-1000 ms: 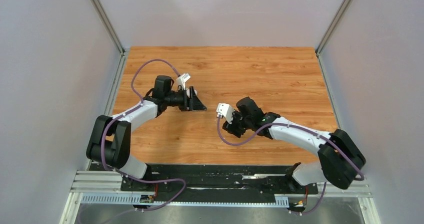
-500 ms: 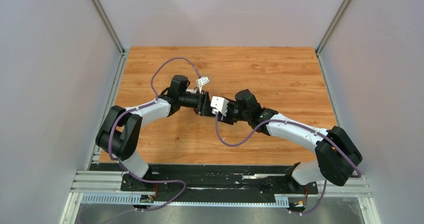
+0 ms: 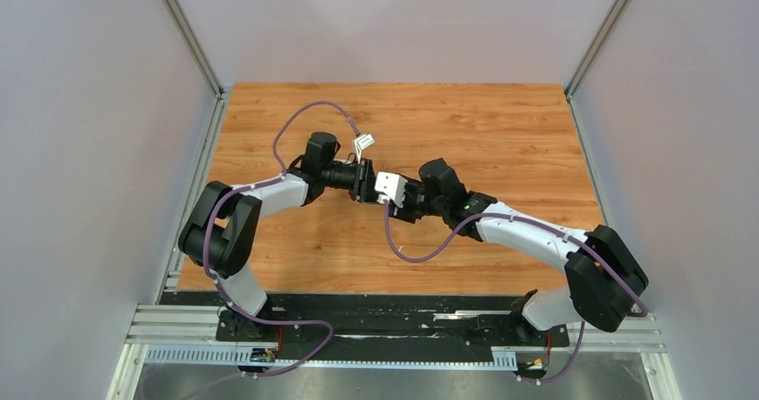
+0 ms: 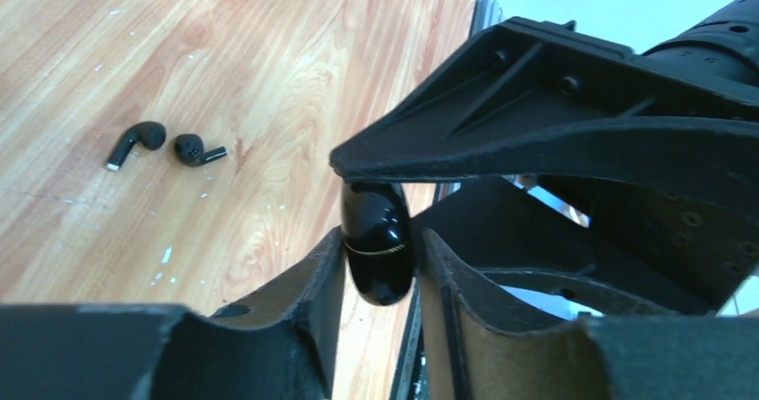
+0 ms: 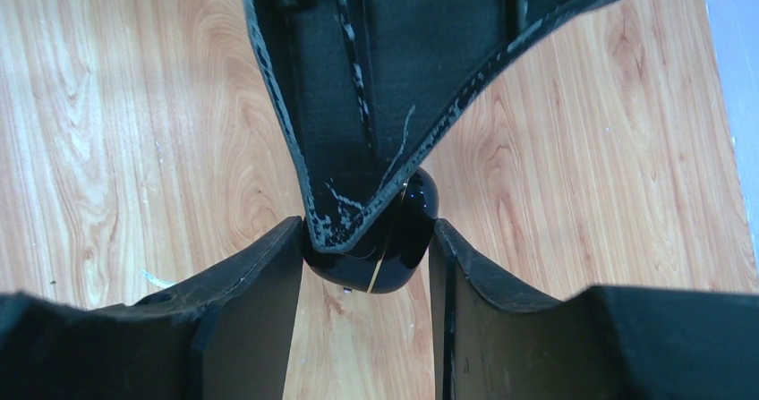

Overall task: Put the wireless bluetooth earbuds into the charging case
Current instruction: Pick up the charging case at the center of the board.

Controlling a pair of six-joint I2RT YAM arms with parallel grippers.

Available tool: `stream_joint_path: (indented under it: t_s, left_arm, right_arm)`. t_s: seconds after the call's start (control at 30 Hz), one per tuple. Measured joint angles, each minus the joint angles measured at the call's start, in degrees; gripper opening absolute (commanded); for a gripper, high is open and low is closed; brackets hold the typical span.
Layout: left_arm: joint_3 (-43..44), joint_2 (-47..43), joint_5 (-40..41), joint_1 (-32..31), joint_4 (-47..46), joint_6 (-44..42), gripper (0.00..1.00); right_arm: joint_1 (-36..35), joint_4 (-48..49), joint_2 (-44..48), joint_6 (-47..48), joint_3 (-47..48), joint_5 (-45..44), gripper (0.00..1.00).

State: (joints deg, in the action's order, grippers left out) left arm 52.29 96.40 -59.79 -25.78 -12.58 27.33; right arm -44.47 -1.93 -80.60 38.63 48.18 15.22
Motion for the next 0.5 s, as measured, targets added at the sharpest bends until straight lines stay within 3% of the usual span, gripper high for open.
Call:
stream_joint_path:
  t_s: [0.17,0.3,0.5]
  left_arm:
    - [0.0,2.0,-1.7,0.2,-2.2,2.0,0.21]
    - [0.4,2.7,-2.7,0.3,-2.5,2.3,0.01]
    - [0.7,2.4,-5.0,0.5,-1.3,0.2,0.00]
  right_arm:
    - [-0.2,-0.2,0.0,-0.7,0.2,0.1,0.00]
    - [-0.3,-0.4,0.0,-1.9,0.2,-0.4,0.20]
    - [0.8,-7.8,-0.1,-4.8,4.5,1.3,0.47]
